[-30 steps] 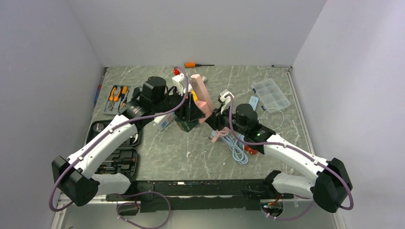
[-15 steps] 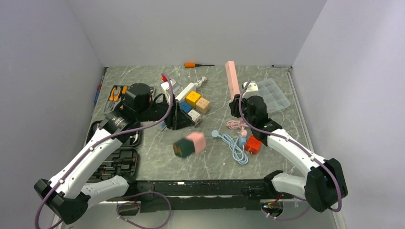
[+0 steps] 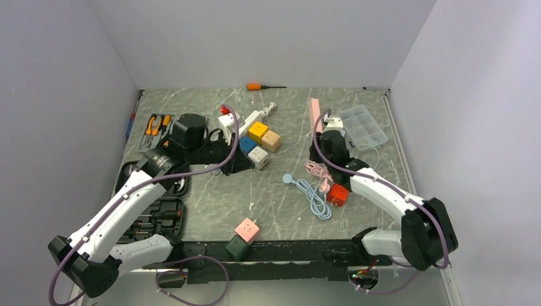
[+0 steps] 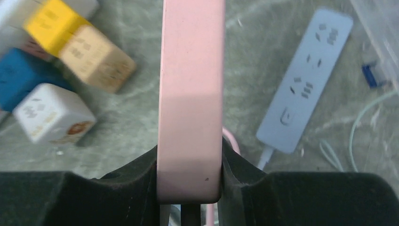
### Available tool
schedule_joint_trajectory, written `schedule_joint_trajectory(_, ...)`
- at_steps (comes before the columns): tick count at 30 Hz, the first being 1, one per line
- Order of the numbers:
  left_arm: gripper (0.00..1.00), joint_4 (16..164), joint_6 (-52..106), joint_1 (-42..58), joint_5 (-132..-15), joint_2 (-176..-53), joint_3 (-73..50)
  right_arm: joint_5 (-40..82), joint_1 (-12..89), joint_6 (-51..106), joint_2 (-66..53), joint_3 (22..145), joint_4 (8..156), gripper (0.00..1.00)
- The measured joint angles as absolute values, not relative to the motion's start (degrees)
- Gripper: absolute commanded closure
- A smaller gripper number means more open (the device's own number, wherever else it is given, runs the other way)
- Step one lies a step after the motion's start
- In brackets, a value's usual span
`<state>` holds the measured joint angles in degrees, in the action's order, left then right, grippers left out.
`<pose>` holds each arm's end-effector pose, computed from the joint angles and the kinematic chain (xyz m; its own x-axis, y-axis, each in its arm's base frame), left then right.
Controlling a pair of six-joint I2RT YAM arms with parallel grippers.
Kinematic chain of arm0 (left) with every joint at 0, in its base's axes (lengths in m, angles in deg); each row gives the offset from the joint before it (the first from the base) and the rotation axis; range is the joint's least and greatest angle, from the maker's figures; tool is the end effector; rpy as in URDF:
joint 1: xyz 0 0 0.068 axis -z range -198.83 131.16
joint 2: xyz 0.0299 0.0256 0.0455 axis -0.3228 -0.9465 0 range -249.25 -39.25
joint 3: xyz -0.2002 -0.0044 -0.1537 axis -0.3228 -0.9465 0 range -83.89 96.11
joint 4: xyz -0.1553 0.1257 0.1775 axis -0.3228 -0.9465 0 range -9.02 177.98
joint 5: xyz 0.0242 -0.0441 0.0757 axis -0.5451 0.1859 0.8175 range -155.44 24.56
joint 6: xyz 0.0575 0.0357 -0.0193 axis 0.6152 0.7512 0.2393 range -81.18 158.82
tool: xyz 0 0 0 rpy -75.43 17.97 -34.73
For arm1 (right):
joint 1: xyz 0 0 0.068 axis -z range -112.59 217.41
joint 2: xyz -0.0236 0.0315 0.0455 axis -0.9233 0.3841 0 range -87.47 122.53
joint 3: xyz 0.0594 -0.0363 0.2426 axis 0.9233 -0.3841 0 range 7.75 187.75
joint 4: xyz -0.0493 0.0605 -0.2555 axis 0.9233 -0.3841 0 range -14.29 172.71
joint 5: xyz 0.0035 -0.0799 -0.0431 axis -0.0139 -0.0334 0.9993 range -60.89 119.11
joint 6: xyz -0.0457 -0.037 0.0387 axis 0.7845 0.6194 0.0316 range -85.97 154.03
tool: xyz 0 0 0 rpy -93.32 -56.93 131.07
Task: Pull the plug off the socket
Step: Place the socket at the center of the board.
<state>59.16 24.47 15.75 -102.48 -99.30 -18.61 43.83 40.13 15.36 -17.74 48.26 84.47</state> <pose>0.1888 -0.1723 0.3586 -0.5441 0.1348 -0.8281 0.7976 0.3895 -0.4606 0.2727 0.1241 0.2113 -0.4660 0.1081 -0.8781 -0.0989 0.9799 0.1731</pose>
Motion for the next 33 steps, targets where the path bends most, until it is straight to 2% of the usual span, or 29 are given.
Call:
schedule_joint_trajectory(2, 0.7, 55.4, 27.7, 15.7, -99.8, -100.6, -16.9, 45.5, 40.1, 13.0, -14.7, 48.8, 81.5, 0.94)
schedule_joint_trajectory(3, 0.66, 53.1, 29.2, 15.6, -98.3, -102.0, -15.1, 45.9, 40.1, 11.7, -13.0, 48.9, 80.1, 0.93)
schedule_joint_trajectory(5, 0.63, 48.4, 32.0, 14.4, -96.5, -105.9, -10.3, 46.8, 40.2, 9.4, -9.7, 48.9, 77.3, 0.92)
schedule_joint_trajectory(7, 0.52, 45.3, 33.9, 12.2, -94.9, -109.5, -6.3, 47.4, 40.3, 7.6, -6.9, 49.1, 75.1, 0.87)
schedule_joint_trajectory(8, 0.49, 43.4, 34.7, 10.4, -94.2, -111.7, -4.1, 47.7, 40.3, 7.2, -6.2, 49.4, 74.3, 0.81)
schedule_joint_trajectory(10, 0.43, 40.4, 36.3, 7.3, -93.2, -115.4, -1.0, 48.3, 40.6, 6.0, -4.3, 51.5, 72.4, 0.58)
schedule_joint_trajectory(13, 0.32, 36.2, 38.4, 3.9, -91.9, -119.9, 2.7, 48.5, 42.2, 4.5, -1.0, 54.4, 71.6, 0.36)
schedule_joint_trajectory(17, 0.02, 32.1, 41.2, 3.0, -90.0, -121.9, 4.8, 48.6, 44.9, 3.2, 2.3, 57.5, 68.7, 0.14)
schedule_joint_trajectory(21, 0.01, 28.4, 44.3, 2.7, -89.8, -121.9, 7.0, 49.8, 45.5, 2.9, 2.9, 60.2, 64.7, 0.05)
schedule_joint_trajectory(25, 0.01, 23.7, 47.9, 0.6, -90.3, -122.9, 10.3, 51.6, 44.7, 3.1, 1.1, 61.8, 62.2, 0.0)
schedule_joint_trajectory(27, 0.01, 21.4, 49.5, -1.3, -90.7, -124.5, 12.6, 53.3, 43.2, 3.4, -1.5, 62.1, 60.4, 0.01)
schedule_joint_trajectory(30, 0.01, 18.6, 51.6, -3.9, -91.0, -128.0, 15.3, 56.7, 38.7, 4.2, -5.8, 63.7, 57.0, 0.07)
schedule_joint_trajectory(33, 0.01, 16.4, 53.4, -5.7, -91.0, -130.3, 15.6, 58.9, 31.4, 5.1, -10.0, 65.7, 55.5, 0.06)
